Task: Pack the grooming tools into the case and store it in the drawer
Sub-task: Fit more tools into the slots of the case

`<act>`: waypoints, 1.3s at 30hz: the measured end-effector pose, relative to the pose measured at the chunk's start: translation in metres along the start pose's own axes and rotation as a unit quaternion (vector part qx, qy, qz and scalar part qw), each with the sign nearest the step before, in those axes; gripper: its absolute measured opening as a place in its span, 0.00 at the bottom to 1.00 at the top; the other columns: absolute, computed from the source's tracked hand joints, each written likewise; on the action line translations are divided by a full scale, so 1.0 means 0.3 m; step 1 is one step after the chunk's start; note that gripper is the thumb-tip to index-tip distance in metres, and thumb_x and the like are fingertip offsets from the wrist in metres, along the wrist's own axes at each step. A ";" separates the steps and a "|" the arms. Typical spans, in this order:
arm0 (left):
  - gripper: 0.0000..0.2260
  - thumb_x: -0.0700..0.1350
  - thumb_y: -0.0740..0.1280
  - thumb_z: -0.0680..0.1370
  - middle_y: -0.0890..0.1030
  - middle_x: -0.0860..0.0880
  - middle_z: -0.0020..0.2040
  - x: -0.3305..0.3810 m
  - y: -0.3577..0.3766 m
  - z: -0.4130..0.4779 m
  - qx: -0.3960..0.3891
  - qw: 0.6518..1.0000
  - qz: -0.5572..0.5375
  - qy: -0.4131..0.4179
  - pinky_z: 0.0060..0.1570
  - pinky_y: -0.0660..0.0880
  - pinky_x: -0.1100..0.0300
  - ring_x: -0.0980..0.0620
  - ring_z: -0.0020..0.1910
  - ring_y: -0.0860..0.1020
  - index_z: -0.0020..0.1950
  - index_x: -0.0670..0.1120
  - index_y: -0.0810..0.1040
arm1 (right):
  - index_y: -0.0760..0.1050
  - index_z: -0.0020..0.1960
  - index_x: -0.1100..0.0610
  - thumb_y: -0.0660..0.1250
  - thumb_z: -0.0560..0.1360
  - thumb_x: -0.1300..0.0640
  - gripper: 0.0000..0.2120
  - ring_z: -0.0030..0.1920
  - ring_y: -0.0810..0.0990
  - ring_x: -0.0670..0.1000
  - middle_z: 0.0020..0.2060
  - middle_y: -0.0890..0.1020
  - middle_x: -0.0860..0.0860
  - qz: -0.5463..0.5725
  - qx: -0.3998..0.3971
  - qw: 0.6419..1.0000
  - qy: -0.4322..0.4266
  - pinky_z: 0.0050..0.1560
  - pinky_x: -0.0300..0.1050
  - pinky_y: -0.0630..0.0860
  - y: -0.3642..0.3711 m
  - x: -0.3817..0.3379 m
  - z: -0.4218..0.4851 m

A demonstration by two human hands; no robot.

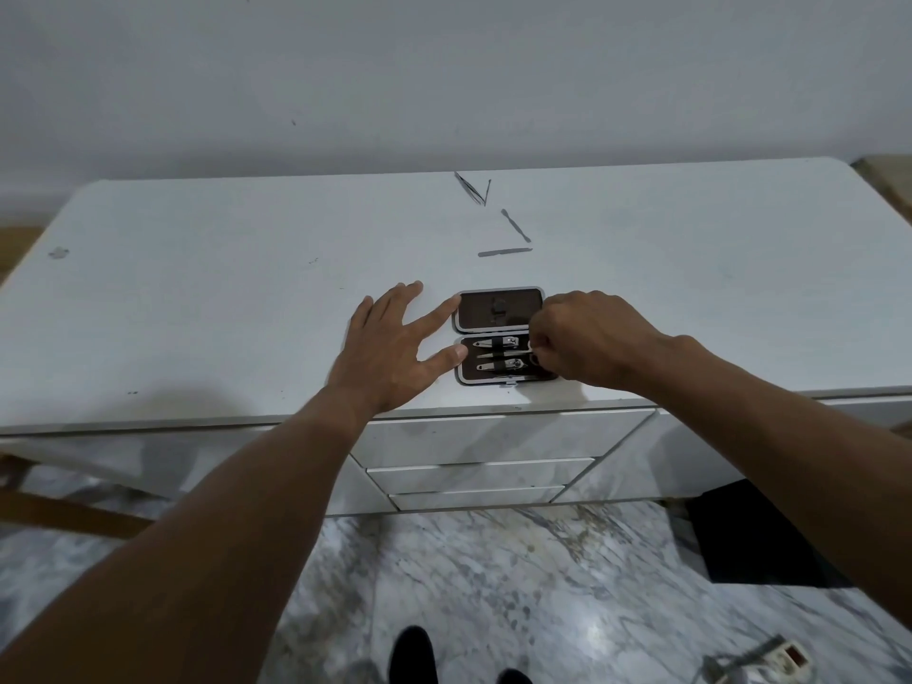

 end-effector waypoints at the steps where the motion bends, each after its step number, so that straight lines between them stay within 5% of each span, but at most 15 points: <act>1: 0.31 0.72 0.44 0.74 0.58 0.47 0.79 0.000 -0.001 0.000 0.000 1.000 -0.001 0.000 0.75 0.48 0.45 0.48 0.78 0.53 0.76 0.66 0.55 | 0.79 0.44 0.57 0.61 0.73 0.58 0.08 0.42 0.79 0.61 0.46 0.81 0.55 -0.002 0.000 1.000 -0.001 0.36 0.45 0.68 0.004 -0.005 0.005; 22: 0.31 0.72 0.44 0.74 0.59 0.47 0.78 0.002 -0.004 0.000 0.005 1.000 -0.002 0.000 0.75 0.48 0.45 0.48 0.77 0.53 0.76 0.66 0.56 | 0.74 0.39 0.52 0.61 0.74 0.57 0.06 0.44 0.79 0.61 0.47 0.81 0.54 0.033 -0.011 0.999 -0.012 0.37 0.45 0.68 0.026 -0.027 0.025; 39: 0.29 0.72 0.43 0.74 0.57 0.48 0.79 0.003 0.004 -0.002 -0.012 1.000 -0.002 0.002 0.75 0.46 0.46 0.48 0.78 0.51 0.76 0.68 0.52 | 0.80 0.43 0.55 0.61 0.74 0.56 0.09 0.44 0.80 0.61 0.47 0.82 0.54 0.051 -0.019 0.998 0.017 0.41 0.48 0.75 0.028 -0.011 0.014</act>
Point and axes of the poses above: each hand's wrist, its own z-axis towards the middle knuckle, its own y-axis out of the palm, x = y × z, the point moved 9 cm from there along z, towards the middle knuckle
